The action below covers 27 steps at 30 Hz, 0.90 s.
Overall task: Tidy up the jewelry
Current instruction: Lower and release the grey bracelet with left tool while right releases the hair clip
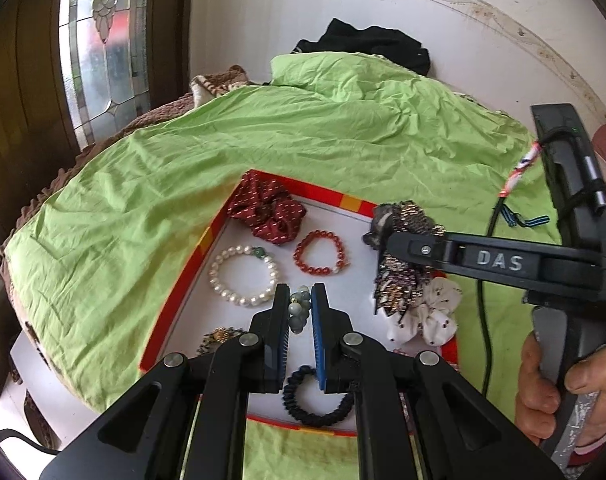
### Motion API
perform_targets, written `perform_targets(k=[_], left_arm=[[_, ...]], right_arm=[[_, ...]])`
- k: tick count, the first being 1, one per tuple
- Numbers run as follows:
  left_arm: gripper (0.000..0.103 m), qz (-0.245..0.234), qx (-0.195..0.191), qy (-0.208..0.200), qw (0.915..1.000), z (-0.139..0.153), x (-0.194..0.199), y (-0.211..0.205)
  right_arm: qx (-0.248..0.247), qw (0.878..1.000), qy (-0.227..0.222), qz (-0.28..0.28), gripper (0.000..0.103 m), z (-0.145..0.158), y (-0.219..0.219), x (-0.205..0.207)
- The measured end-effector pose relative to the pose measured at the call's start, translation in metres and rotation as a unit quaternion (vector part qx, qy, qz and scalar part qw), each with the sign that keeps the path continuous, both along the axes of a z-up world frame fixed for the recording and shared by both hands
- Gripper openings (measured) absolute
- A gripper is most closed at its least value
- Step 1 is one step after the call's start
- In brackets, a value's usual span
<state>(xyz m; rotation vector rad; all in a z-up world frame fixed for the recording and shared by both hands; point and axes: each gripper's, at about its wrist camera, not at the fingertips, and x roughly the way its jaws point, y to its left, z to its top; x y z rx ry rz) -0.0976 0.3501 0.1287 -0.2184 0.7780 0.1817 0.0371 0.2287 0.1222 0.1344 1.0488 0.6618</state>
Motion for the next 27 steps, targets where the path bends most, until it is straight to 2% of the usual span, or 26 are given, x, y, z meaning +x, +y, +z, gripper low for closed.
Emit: perform_targets(k=[7, 15, 27], left_arm=[[0.01, -0.012, -0.004, 0.012, 0.9999, -0.014, 0.011, -0.006], [0.01, -0.002, -0.032, 0.036, 0.9989, -0.042, 0.018, 0.001], [0.01, 0.019, -0.029, 0.054, 0.998, -0.064, 0.02, 0.009]], right_arm=[[-0.011, 1.0, -0.006, -0.002, 0.05, -0.003, 0.002, 0.002], [-0.027, 1.0, -0.004, 0.008, 0.051, -0.01, 0.011, 0.002], [-0.073, 0.997, 0.015, 0.017, 0.05, -0.034, 0.028, 0.01]])
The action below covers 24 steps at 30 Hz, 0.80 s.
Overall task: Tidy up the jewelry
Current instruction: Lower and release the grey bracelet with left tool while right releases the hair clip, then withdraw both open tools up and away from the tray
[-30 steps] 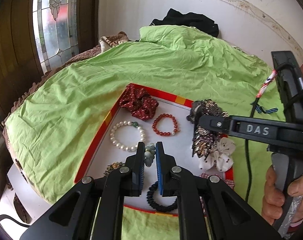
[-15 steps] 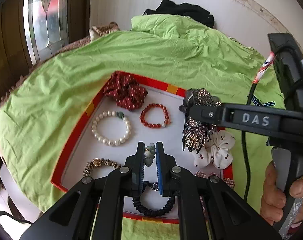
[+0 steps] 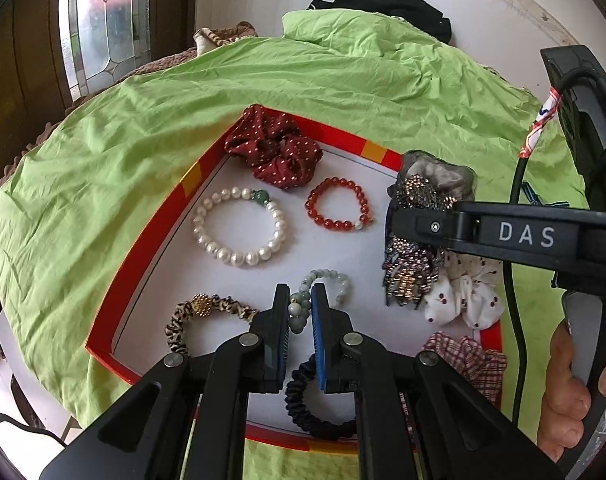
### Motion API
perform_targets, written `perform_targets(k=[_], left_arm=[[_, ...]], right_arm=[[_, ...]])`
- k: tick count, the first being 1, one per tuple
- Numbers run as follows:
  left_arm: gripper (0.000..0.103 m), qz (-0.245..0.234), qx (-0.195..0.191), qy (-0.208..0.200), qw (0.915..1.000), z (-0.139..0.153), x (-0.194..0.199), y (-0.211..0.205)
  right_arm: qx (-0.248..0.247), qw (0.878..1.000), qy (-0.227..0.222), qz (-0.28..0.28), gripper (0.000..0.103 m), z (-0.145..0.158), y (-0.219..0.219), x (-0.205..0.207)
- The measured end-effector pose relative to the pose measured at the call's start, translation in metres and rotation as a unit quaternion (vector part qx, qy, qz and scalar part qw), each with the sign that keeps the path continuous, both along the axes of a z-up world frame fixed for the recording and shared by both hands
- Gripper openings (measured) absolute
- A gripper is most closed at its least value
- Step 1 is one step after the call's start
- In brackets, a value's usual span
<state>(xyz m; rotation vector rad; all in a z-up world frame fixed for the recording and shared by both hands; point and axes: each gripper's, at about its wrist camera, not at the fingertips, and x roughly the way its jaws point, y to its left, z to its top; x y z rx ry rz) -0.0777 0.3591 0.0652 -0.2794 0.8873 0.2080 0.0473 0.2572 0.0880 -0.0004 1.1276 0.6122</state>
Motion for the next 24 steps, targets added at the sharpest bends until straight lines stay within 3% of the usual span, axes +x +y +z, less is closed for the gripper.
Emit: perform_targets(k=[11, 17, 18, 21, 24], left_arm=[[0.01, -0.007, 0.014, -0.008, 0.9998, 0.007, -0.005, -0.007], [0.011, -0.012, 0.023, -0.016, 0.9995, 0.019, -0.012, -0.015], [0.015, -0.012, 0.022, -0.018, 0.9995, 0.022, -0.014, -0.016], [0.04, -0.01, 0.02, -0.028, 0.9994, 0.031, -0.02, -0.018], [0.044, -0.01, 0.026, -0.04, 0.9988, 0.044, -0.029, -0.023]], right_arm=[[-0.005, 1.0, 0.01, 0.002, 0.053, -0.007, 0.002, 0.004], [0.01, 1.0, 0.012, -0.005, 0.062, 0.001, -0.006, 0.004], [0.013, 1.0, 0.011, -0.006, 0.062, 0.004, -0.008, 0.004], [0.024, 1.0, 0.009, -0.005, 0.063, 0.014, -0.012, 0.0], [0.036, 0.999, 0.005, -0.004, 0.064, 0.024, -0.017, -0.005]])
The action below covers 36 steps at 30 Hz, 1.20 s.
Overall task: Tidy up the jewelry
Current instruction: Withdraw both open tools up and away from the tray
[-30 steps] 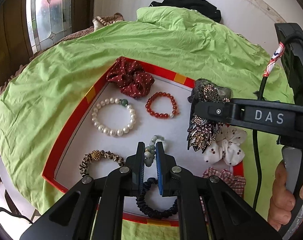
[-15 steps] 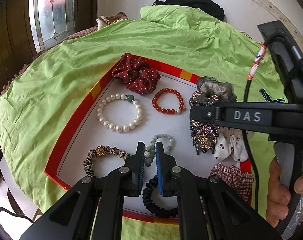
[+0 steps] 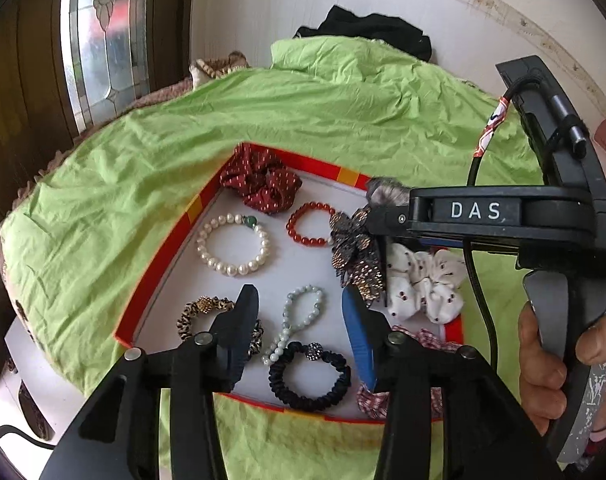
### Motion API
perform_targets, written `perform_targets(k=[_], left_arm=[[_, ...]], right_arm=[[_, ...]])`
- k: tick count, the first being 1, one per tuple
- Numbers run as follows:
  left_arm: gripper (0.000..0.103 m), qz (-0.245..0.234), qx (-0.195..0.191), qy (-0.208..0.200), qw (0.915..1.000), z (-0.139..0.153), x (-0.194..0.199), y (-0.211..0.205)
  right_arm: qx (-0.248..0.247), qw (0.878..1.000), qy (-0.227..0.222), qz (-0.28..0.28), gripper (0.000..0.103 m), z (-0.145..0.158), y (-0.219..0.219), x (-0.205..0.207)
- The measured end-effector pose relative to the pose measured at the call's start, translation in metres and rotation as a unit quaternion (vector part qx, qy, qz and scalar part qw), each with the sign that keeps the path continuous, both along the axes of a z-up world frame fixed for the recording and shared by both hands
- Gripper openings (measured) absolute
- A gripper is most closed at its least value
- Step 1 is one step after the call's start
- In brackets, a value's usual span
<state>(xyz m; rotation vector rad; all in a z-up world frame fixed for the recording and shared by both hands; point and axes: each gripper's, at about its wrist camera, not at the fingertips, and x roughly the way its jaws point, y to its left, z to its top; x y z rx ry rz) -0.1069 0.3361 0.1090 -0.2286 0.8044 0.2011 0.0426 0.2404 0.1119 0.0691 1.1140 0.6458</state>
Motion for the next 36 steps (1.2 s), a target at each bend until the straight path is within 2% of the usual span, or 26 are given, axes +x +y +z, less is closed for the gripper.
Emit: perform_targets(k=[5, 9, 12, 17, 21, 24, 27, 30, 36], left_arm=[[0.051, 0.004, 0.014, -0.013, 0.9998, 0.017, -0.015, -0.007], [0.061, 0.017, 0.022, -0.025, 0.9993, 0.03, -0.029, -0.01], [0.063, 0.026, 0.023, -0.033, 0.9988, 0.039, -0.039, -0.012], [0.068, 0.045, 0.035, -0.051, 0.9971, 0.055, -0.055, -0.018], [0.079, 0.071, 0.063, -0.075, 0.9927, 0.07, -0.07, -0.026], [0.093, 0.107, 0.098, -0.112, 0.983, 0.085, -0.085, -0.033], [0.102, 0.144, 0.135, -0.161, 0.967, 0.102, -0.103, -0.042], [0.103, 0.159, 0.166, -0.197, 0.953, 0.12, -0.118, -0.055], [0.103, 0.171, 0.242, -0.223, 0.9288, 0.149, -0.132, -0.09]], right_arm=[[0.023, 1.0, -0.008, -0.003, 0.065, 0.019, -0.013, -0.012], [0.041, 0.999, -0.022, -0.011, 0.066, 0.038, -0.031, -0.025], [0.051, 0.998, -0.032, -0.021, 0.067, 0.049, -0.048, -0.035], [0.051, 0.996, -0.058, -0.038, 0.068, 0.063, -0.078, -0.056], [0.036, 0.994, -0.086, -0.052, 0.07, 0.067, -0.1, -0.075], [0.019, 0.992, -0.105, -0.06, 0.07, 0.068, -0.117, -0.092], [0.001, 0.99, -0.127, -0.068, 0.072, 0.068, -0.134, -0.111], [-0.011, 0.987, -0.142, -0.078, 0.073, 0.065, -0.152, -0.127], [-0.017, 0.983, -0.151, -0.103, 0.074, 0.057, -0.184, -0.152]])
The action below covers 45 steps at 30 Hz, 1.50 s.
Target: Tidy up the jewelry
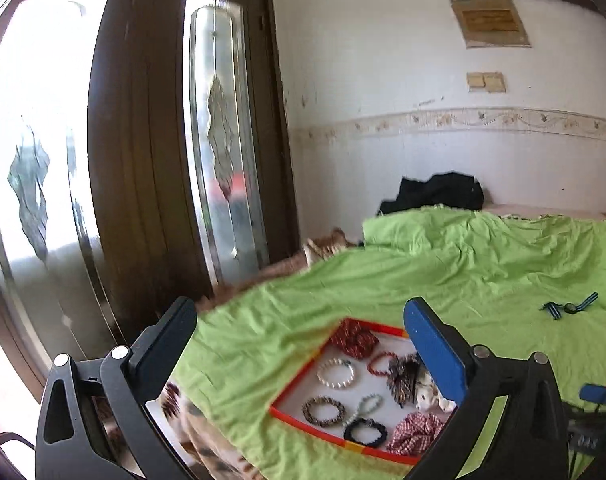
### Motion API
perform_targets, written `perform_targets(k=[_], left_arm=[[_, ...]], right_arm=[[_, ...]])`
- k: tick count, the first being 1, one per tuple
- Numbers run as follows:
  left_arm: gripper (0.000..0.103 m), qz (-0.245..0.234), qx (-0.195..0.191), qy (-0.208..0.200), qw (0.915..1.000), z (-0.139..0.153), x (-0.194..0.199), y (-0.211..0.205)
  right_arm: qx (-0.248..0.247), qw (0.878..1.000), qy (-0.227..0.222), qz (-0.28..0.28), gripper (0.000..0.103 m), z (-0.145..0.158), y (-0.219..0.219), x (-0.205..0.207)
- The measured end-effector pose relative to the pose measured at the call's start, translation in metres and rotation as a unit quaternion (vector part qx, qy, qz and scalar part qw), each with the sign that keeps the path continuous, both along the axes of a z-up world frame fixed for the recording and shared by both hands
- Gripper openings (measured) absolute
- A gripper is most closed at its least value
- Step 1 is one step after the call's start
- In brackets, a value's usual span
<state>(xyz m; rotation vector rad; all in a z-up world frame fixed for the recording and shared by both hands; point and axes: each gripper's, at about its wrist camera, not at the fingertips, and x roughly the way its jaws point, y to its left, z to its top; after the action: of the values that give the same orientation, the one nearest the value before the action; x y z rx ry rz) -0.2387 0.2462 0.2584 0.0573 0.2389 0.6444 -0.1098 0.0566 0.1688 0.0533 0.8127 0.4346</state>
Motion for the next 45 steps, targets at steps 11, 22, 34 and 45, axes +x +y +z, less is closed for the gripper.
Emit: perform_targets(k=[11, 22, 34, 45], left_arm=[[0.103, -0.08, -0.001, -0.011, 0.9967, 0.004, -0.006, -0.065], [0.103, -0.161, -0.046, 0.067, 0.9837, -0.022, 0.02, -0.099], [0.103, -0.128, -0.073, 0.093, 0.9847, -0.042, 0.026, -0.066], [0.103, -0.109, -0.121, 0.155, 0.9745, -0.079, 0.034, -0.03]], right_arm=[[-0.01, 0.997, -0.033, -0.062, 0.076, -0.003, -0.059, -0.041], [-0.051, 0.99, -0.079, -0.101, 0.081, -0.001, -0.08, -0.066], [-0.069, 0.991, -0.07, -0.091, 0.081, -0.003, -0.059, -0.051], [-0.115, 0.99, -0.068, -0.049, 0.082, -0.012, -0.009, -0.048]])
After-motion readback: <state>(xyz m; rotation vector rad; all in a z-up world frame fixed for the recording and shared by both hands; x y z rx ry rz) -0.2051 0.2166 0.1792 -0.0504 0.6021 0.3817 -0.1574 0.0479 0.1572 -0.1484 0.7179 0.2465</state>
